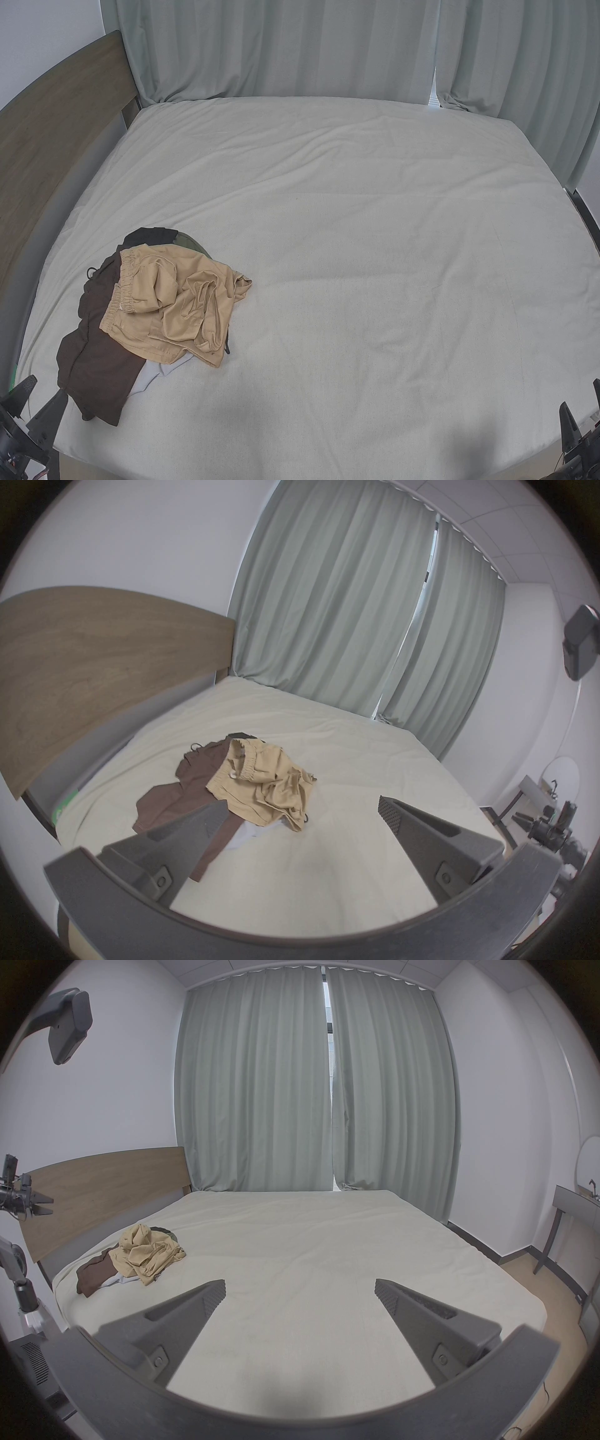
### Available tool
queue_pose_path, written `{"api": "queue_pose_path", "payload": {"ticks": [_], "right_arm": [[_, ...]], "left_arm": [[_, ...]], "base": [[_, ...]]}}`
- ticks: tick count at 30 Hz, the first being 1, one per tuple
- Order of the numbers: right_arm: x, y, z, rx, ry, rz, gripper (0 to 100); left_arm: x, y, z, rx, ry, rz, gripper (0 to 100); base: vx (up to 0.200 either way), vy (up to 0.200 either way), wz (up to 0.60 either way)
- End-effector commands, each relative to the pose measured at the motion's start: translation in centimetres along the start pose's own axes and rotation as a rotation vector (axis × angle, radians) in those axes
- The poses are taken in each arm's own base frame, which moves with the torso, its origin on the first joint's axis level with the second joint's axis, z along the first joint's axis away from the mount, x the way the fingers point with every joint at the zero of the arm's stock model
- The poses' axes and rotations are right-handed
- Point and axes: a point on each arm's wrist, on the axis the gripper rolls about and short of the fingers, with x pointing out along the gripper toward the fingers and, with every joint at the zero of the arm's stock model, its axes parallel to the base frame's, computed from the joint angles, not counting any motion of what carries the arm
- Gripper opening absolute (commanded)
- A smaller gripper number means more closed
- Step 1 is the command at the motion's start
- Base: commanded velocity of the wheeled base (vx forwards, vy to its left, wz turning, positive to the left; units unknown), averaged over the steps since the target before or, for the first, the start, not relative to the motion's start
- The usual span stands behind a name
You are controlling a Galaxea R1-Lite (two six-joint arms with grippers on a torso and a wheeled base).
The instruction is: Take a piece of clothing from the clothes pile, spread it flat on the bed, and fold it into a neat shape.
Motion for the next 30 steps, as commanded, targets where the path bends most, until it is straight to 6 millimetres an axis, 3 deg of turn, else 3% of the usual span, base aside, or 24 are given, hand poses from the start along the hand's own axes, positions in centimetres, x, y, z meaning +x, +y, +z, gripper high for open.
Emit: {"api": "queue_pose_path", "payload": {"ticks": [1, 13, 30], "right_arm": [[0.0, 0.0, -0.4, 0.001, 0.003, -0.001, 100], [0.0, 0.0, -0.4, -0.004, 0.003, -0.001, 100], [0.0, 0.0, -0.4, -0.008, 0.004, 0.004, 100]], "left_arm": [[1.5, -0.1, 0.8, -0.046, 0.088, -0.025, 100], [3.3, -0.9, 3.5, -0.191, 0.116, -0.140, 100], [9.5, 0.2, 6.5, -0.234, 0.138, -0.145, 100]], "base": [[0.000, 0.000, 0.00], [0.000, 0.000, 0.00], [0.000, 0.000, 0.00]]}}
